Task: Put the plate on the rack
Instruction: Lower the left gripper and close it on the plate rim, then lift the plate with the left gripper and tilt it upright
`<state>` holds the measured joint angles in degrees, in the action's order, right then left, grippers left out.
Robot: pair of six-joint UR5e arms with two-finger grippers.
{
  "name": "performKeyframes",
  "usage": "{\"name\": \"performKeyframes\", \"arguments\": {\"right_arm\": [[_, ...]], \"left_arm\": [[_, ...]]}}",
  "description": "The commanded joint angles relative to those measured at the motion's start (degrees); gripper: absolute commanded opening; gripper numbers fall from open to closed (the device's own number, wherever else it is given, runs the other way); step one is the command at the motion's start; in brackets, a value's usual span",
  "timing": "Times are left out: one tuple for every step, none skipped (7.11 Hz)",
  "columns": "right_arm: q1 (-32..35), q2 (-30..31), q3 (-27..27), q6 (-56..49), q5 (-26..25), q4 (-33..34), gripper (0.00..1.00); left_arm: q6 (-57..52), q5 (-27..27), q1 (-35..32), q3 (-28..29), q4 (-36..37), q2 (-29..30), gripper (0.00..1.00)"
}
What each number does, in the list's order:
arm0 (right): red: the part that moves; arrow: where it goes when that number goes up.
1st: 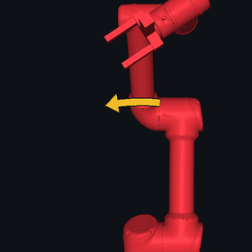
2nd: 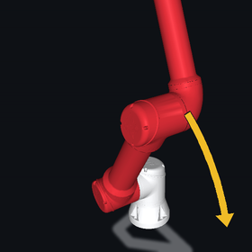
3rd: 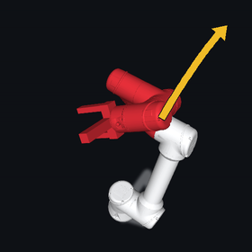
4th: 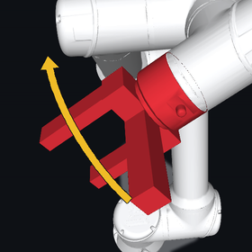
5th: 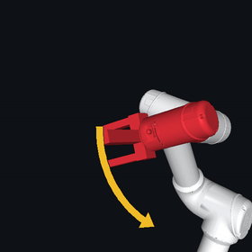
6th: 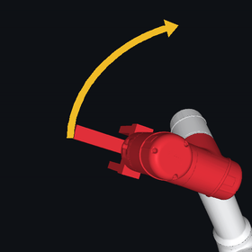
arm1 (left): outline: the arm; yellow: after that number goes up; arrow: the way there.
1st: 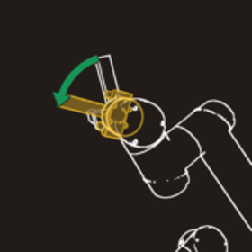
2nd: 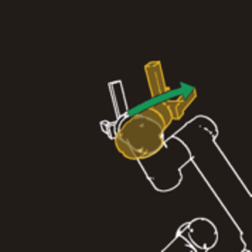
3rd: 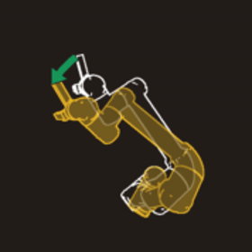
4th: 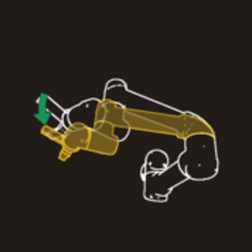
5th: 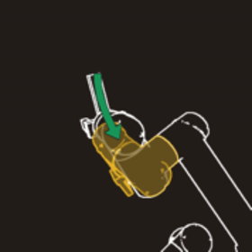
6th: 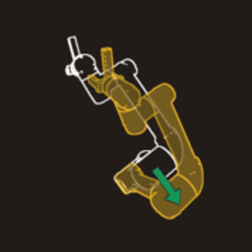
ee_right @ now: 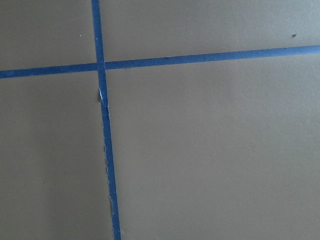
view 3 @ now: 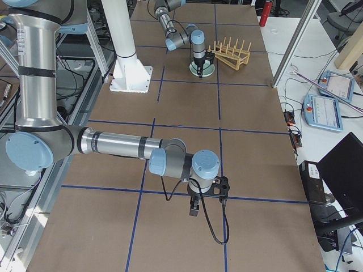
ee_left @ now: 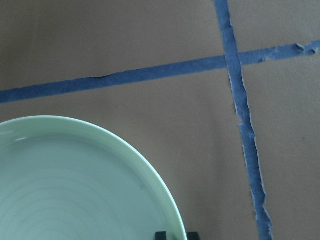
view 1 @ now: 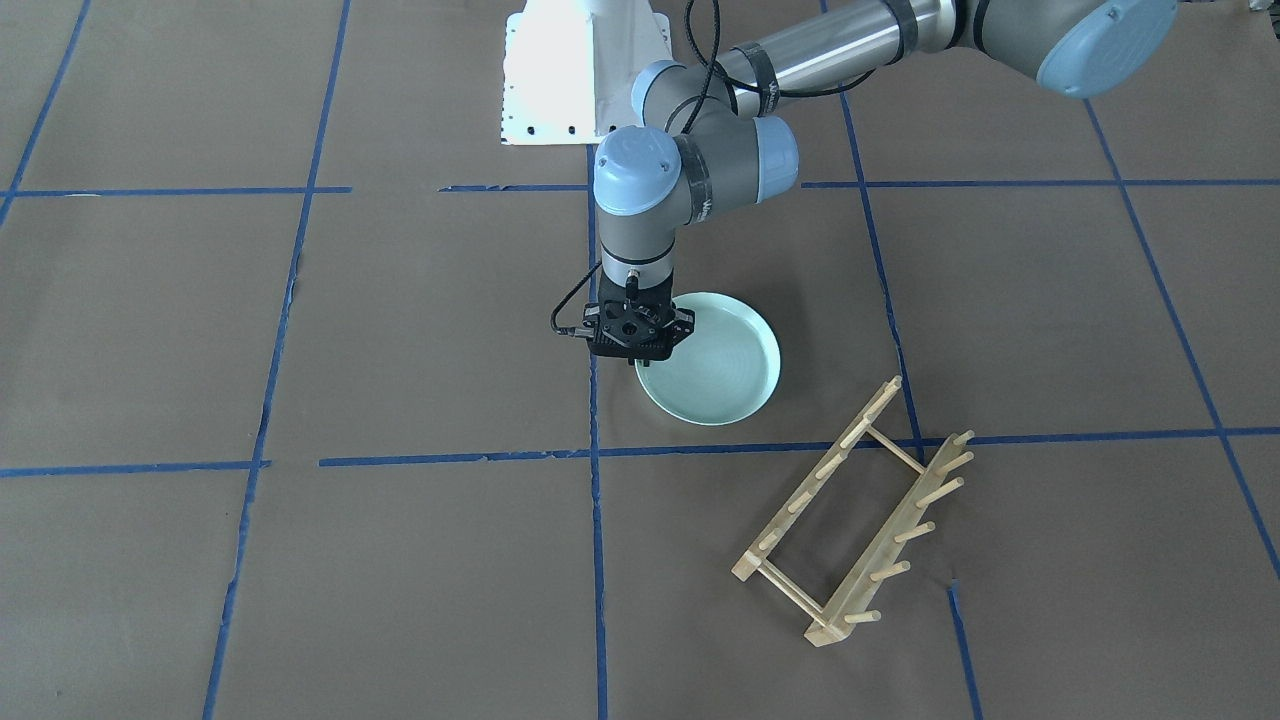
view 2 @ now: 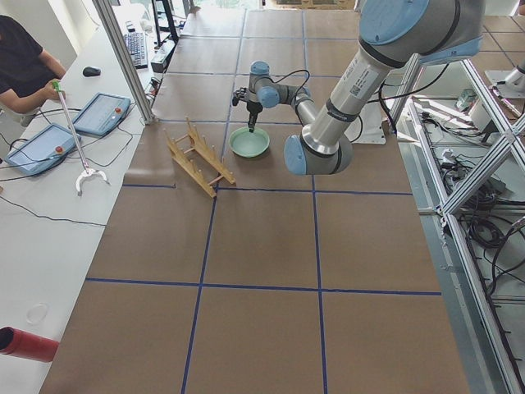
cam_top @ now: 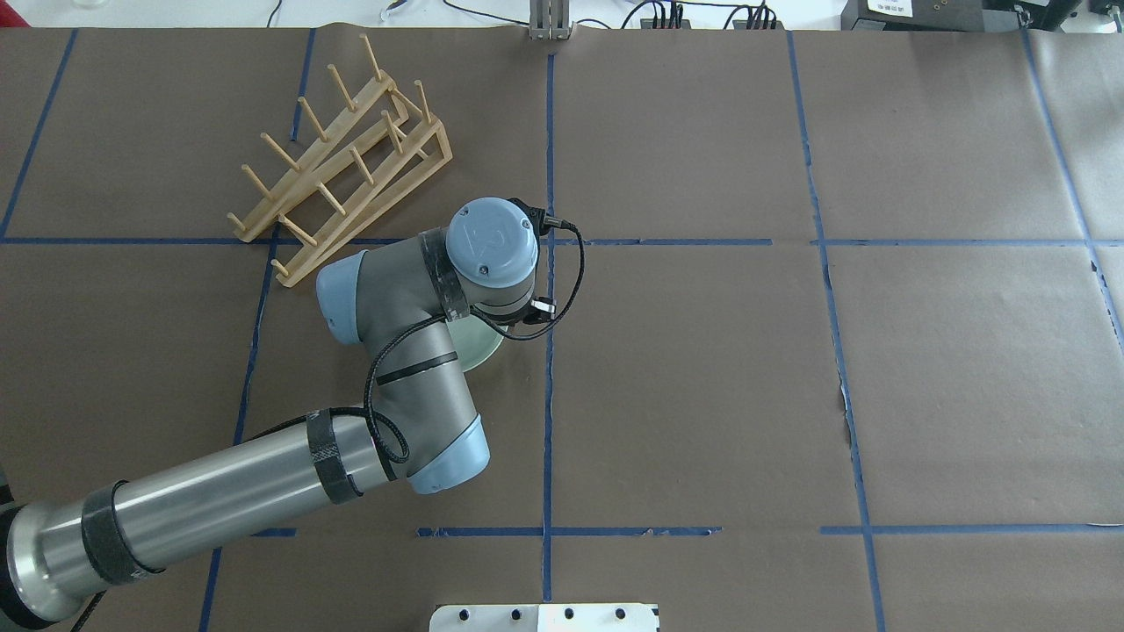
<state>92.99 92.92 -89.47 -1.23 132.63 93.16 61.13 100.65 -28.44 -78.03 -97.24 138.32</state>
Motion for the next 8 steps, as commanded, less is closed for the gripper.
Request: {"name": "performKeyframes", "arguments": {"right_arm": [[0.0,0.0,0.0,0.0,0.0,0.0,1.00],[0.0,0.0,0.0,0.0,0.0,0.0,1.00],[0.0,0.0,0.0,0.0,0.0,0.0,1.00],[0.0,0.0,0.0,0.0,0.0,0.0,1.00],[0.0,0.0,0.0,0.0,0.0,0.0,1.00],[0.0,0.0,0.0,0.0,0.0,0.0,1.00],[0.0,0.0,0.0,0.0,0.0,0.0,1.00],[0.0,0.0,0.0,0.0,0.0,0.0,1.00]], "left_arm": [[-0.4,3.6,-0.2,-0.5,0.3,-0.1,0.00],[-0.6,5.1,-0.8,-2.3,0.7,-0.1,0.00],[-0.6,5.7,-1.3,-5.6,2.8,-0.1,0.00],[-0.6,8.7,-3.9,-11.8,8.2,-0.1,0.00],[-0.6,12.1,-6.8,-19.1,14.3,-0.1,0.00],[-0.6,13.7,-9.8,-25.4,17.6,-0.1,0.00],[-0.2,13.7,-11.4,-29.2,18.5,-0.1,0.00],[0.4,13.5,-13.4,-32.9,18.7,-0.1,0.00]]}}
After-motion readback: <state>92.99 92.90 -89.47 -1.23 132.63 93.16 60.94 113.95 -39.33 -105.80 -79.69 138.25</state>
